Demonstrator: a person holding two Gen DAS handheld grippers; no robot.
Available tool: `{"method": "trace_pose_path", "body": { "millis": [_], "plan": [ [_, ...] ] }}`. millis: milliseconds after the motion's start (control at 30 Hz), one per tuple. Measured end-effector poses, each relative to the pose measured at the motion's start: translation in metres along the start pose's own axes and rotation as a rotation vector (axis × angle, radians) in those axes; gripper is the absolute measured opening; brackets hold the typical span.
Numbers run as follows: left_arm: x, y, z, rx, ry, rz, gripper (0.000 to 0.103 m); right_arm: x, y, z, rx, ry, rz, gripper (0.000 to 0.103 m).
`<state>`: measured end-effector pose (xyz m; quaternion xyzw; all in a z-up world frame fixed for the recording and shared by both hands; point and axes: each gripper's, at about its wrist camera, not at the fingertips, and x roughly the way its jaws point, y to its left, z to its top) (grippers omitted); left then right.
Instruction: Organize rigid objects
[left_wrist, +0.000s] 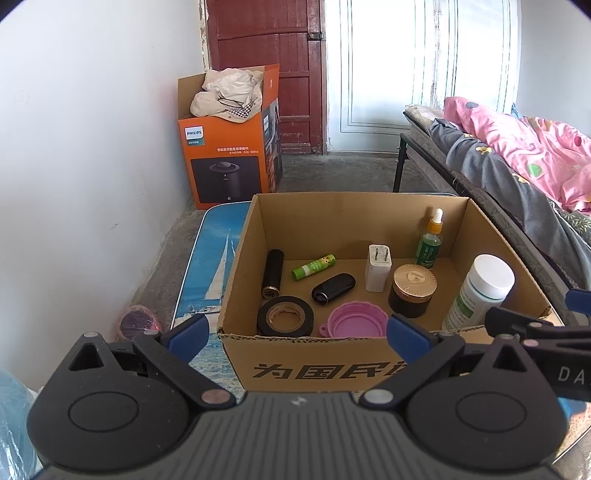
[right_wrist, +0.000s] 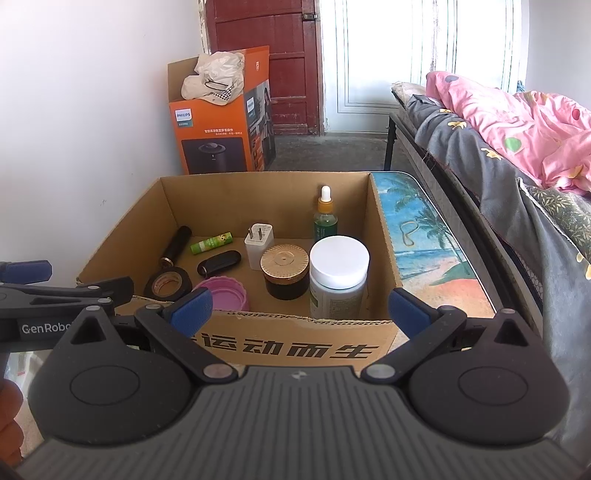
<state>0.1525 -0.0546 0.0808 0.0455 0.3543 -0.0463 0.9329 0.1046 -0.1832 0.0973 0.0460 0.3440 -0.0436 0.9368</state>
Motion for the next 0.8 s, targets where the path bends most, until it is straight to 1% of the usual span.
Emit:
{"method": "trace_pose_path", "body": {
  "millis": [800],
  "plan": [
    [0.0051,0.0008,-0.0023,-0.004,0.025,-0.012,0.103,0.0040,-0.0004,0.0001,-0.011,0.020,0.001,0.102]
  ]
}}
